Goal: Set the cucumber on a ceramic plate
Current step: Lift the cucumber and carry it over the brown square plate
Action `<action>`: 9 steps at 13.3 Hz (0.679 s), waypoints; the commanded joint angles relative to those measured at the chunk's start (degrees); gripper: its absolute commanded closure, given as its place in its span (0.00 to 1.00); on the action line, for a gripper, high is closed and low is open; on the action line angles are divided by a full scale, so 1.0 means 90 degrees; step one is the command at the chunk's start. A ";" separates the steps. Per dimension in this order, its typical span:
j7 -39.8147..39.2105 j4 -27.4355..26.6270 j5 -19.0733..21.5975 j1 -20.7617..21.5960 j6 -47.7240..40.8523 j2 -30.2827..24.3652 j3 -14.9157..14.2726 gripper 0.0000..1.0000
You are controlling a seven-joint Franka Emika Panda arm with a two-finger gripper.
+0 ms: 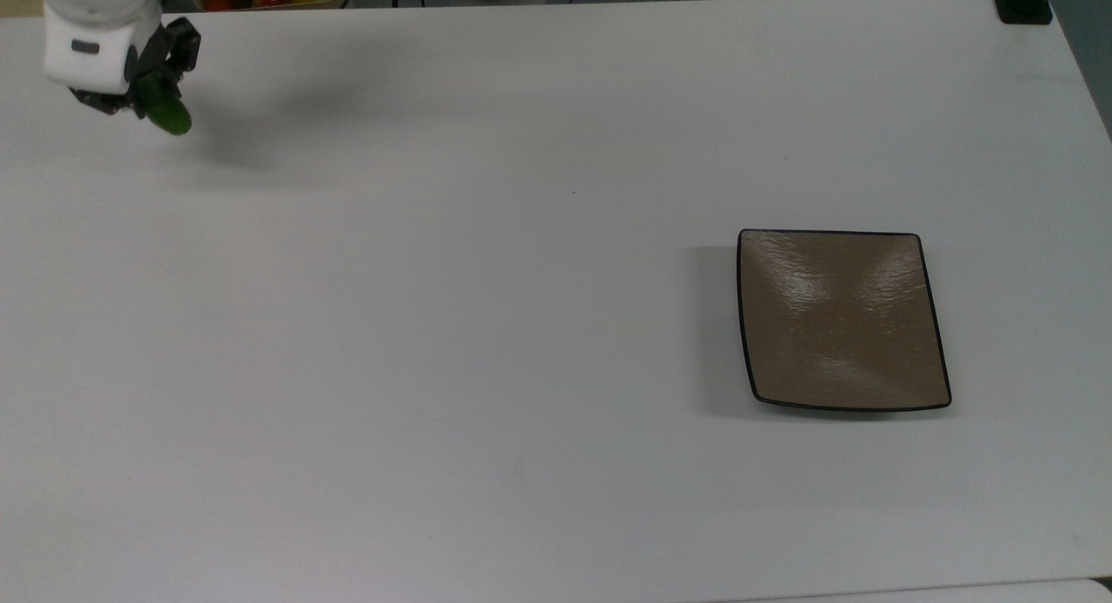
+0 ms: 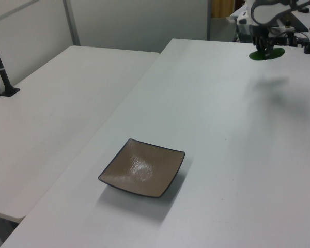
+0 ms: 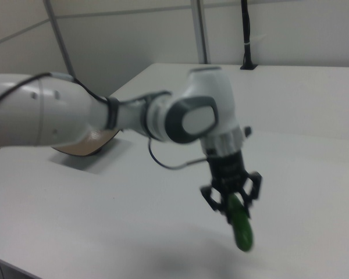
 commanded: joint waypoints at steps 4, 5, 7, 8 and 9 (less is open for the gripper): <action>0.1574 0.0347 0.0940 0.0892 -0.1489 -0.0804 -0.0018 0.96; 0.2033 0.0445 0.0979 0.1106 -0.1655 -0.0795 -0.0018 0.96; 0.2961 0.0514 0.1086 0.1507 -0.1754 -0.0775 -0.0018 0.96; 0.3420 0.0514 0.1251 0.1673 -0.1755 -0.0785 -0.0018 0.96; 0.4004 0.0582 0.1514 0.1907 -0.1755 -0.0785 -0.0018 0.95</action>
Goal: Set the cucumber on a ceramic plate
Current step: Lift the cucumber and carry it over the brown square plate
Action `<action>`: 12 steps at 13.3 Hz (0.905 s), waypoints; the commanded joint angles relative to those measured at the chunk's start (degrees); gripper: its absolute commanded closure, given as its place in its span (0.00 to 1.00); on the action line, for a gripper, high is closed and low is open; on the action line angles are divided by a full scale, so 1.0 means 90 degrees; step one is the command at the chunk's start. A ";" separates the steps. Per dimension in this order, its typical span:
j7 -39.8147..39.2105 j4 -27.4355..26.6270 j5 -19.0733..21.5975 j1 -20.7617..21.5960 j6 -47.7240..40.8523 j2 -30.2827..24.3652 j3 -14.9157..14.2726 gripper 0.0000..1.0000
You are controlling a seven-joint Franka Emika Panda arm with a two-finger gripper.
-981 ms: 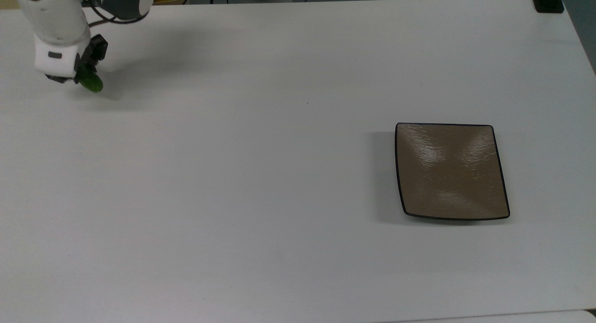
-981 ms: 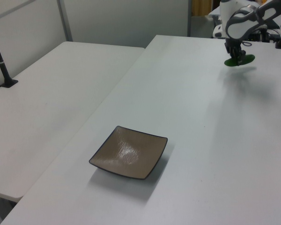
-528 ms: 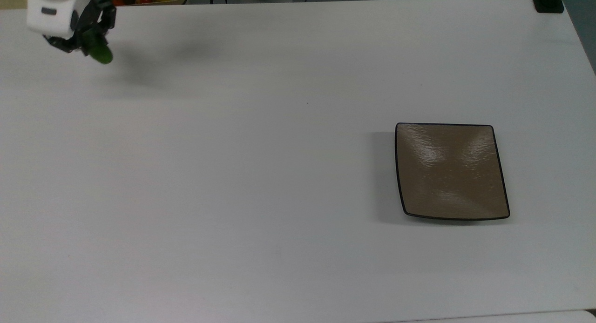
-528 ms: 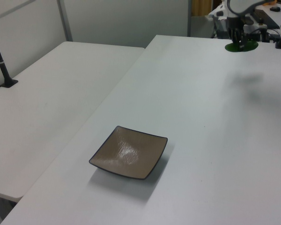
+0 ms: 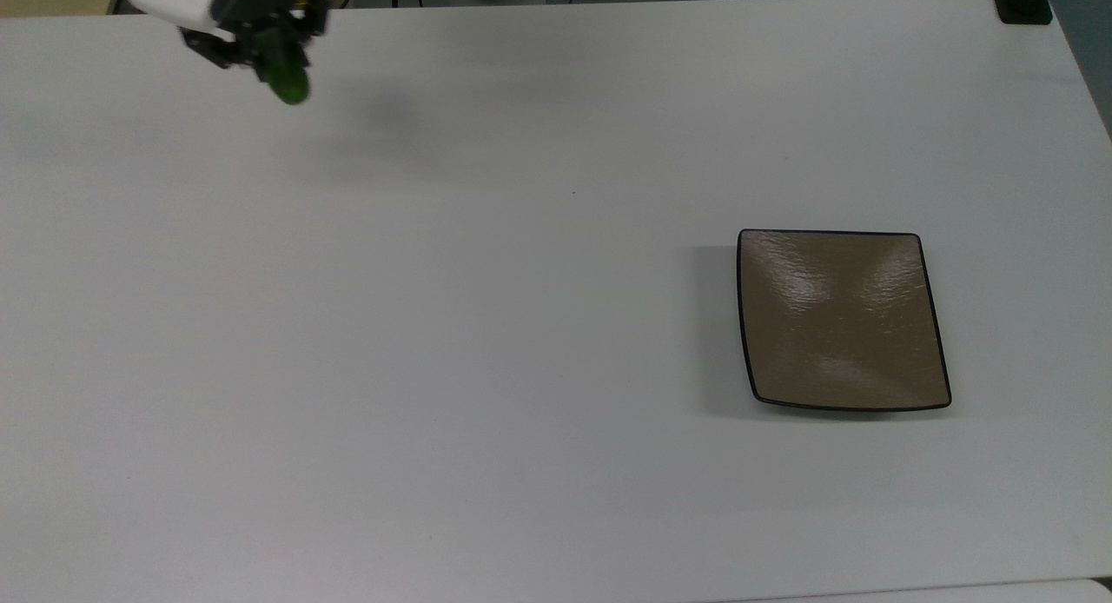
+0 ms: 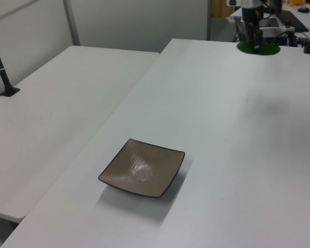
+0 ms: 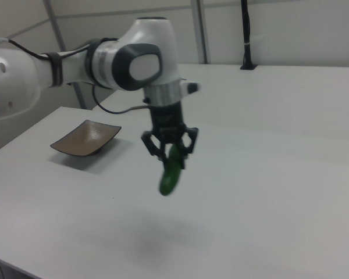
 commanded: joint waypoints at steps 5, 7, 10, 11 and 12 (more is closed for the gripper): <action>0.2211 0.0563 0.1215 0.1206 -0.0132 0.0202 -0.0028 0.95; 0.3213 0.1039 0.1470 0.1673 -0.0073 0.0455 0.0050 0.95; 0.4094 0.1325 0.1548 0.1988 0.0480 0.0642 0.0577 0.95; 0.4406 0.1296 0.1616 0.2085 0.0899 0.0680 0.0684 0.95; 0.4873 0.1306 0.1627 0.2250 0.1425 0.0874 0.0792 0.95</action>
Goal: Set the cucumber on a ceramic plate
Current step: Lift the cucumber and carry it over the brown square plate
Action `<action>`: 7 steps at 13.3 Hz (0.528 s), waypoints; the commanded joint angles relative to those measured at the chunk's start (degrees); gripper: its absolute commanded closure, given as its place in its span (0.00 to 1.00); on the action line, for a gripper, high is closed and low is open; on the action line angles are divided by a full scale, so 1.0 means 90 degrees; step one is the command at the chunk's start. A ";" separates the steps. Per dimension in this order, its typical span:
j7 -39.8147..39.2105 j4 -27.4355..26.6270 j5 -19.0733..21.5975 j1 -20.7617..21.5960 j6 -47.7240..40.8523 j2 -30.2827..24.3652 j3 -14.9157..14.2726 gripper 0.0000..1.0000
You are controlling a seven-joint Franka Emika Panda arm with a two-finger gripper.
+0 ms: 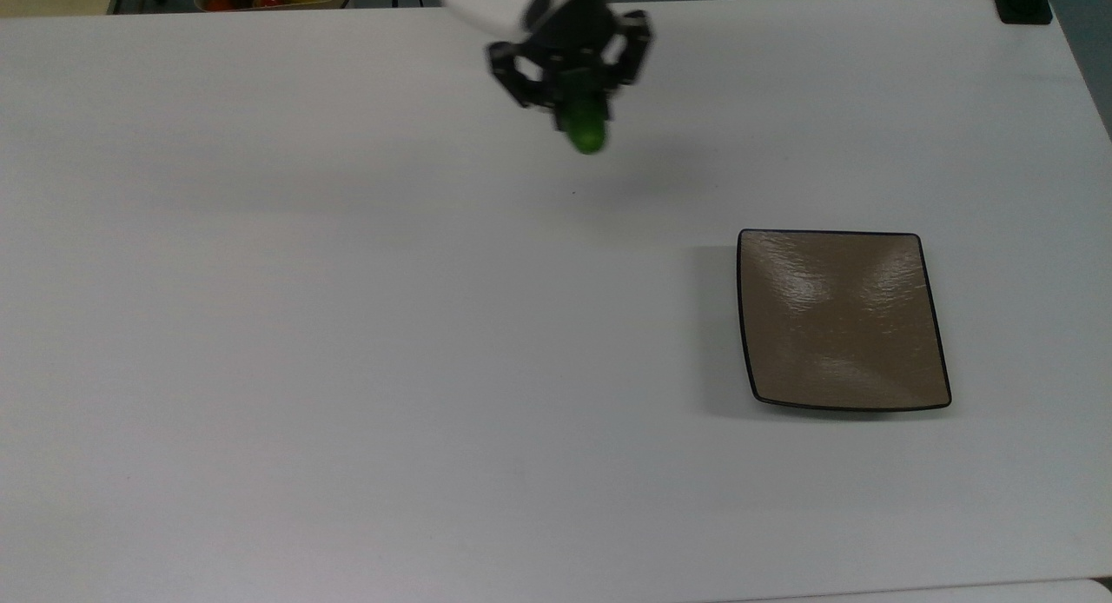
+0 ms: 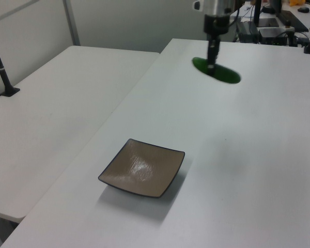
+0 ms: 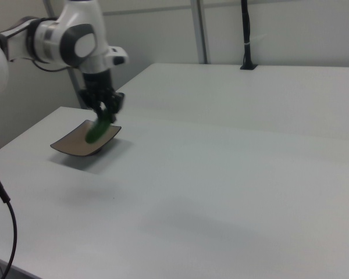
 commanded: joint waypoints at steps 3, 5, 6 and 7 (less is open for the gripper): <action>0.1556 0.0211 0.0105 0.0484 0.1996 0.0768 0.0533 0.94; 0.1917 0.0211 0.0027 0.0494 0.2788 0.1060 0.0825 0.94; 0.2025 0.0220 0.0017 0.0572 0.3101 0.1217 0.0904 0.94; 0.2055 0.0259 0.0026 0.0698 0.3413 0.1373 0.0905 0.94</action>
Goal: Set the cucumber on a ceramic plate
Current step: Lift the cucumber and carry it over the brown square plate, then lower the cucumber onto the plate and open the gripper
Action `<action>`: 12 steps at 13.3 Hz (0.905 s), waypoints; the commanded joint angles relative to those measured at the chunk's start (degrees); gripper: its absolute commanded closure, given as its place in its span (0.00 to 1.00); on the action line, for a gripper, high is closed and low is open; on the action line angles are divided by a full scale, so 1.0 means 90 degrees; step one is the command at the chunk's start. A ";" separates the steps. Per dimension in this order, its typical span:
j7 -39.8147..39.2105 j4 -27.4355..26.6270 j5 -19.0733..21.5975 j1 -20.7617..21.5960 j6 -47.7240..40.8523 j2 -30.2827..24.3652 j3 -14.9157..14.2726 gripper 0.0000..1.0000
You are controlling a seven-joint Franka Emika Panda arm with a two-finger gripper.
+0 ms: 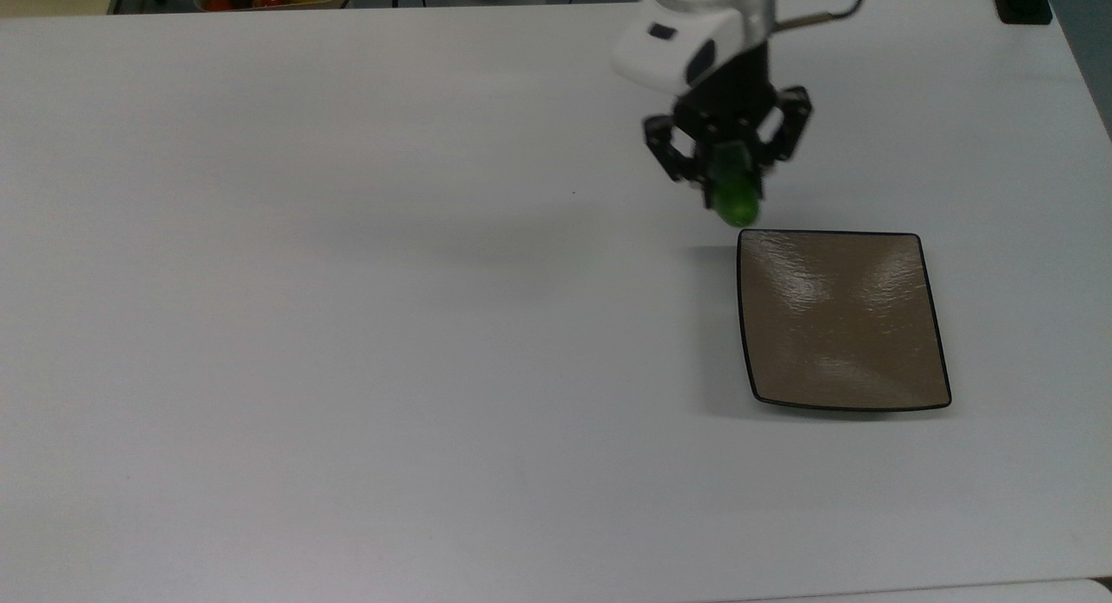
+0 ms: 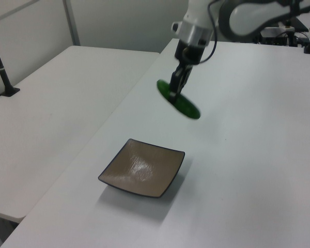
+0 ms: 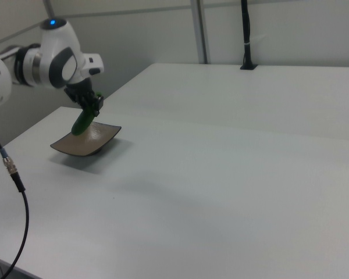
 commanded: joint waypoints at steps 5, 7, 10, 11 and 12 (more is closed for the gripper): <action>0.0372 0.0396 -0.0059 0.0711 0.2274 0.1395 0.0131 0.91; 0.0372 0.0600 -0.0069 0.0761 0.2627 0.1776 0.0131 0.90; 0.0372 0.0796 -0.0089 0.0820 0.2969 0.2188 0.0131 0.90; 0.0372 0.0816 -0.0089 0.0820 0.3058 0.2256 0.0131 0.89; 0.0372 0.0816 -0.0089 0.0820 0.3107 0.2286 0.0131 0.85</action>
